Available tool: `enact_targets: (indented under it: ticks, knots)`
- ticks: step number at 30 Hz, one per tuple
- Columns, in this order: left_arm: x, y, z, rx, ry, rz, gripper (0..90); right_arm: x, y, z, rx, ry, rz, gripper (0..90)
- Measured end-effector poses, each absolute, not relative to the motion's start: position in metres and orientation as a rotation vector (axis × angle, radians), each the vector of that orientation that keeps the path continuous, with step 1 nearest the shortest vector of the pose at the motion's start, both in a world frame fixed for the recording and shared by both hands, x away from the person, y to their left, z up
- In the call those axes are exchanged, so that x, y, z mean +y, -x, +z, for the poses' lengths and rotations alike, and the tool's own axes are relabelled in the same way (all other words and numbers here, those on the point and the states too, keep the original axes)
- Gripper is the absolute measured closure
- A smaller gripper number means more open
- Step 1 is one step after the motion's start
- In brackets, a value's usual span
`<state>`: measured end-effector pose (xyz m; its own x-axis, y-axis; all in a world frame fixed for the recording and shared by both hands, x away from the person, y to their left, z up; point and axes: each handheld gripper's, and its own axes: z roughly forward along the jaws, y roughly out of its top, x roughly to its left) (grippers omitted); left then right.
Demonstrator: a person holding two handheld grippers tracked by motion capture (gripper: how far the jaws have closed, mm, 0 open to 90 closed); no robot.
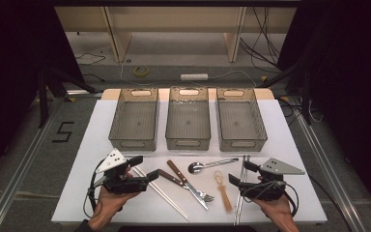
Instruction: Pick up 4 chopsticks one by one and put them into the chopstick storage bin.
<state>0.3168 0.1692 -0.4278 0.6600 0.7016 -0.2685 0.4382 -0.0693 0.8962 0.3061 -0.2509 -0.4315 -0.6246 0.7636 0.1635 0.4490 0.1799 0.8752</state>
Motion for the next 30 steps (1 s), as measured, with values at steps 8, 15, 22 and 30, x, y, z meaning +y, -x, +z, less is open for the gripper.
enact_targets:
  ticks: [8, 15, 22, 30]
  knots:
    - [0.168, -0.316, -0.427, 0.927, -1.703, 0.278, 15.8, -0.252, -0.307, -0.429, 2.158, -1.172, 1.402, 23.4]
    - [0.168, -0.316, -0.427, 0.922, -1.706, 0.281, 15.8, -0.254, -0.317, -0.42, 2.219, -1.204, 1.235, 28.3]
    - [0.167, -0.315, -0.427, 0.917, -1.716, 0.288, 15.8, -0.253, -0.336, -0.416, 2.368, -1.27, 0.899, 34.3]
    - [0.167, -0.315, -0.426, 0.915, -1.714, 0.289, 15.8, -0.246, -0.353, -0.425, 2.486, -1.353, 0.6, 39.7]
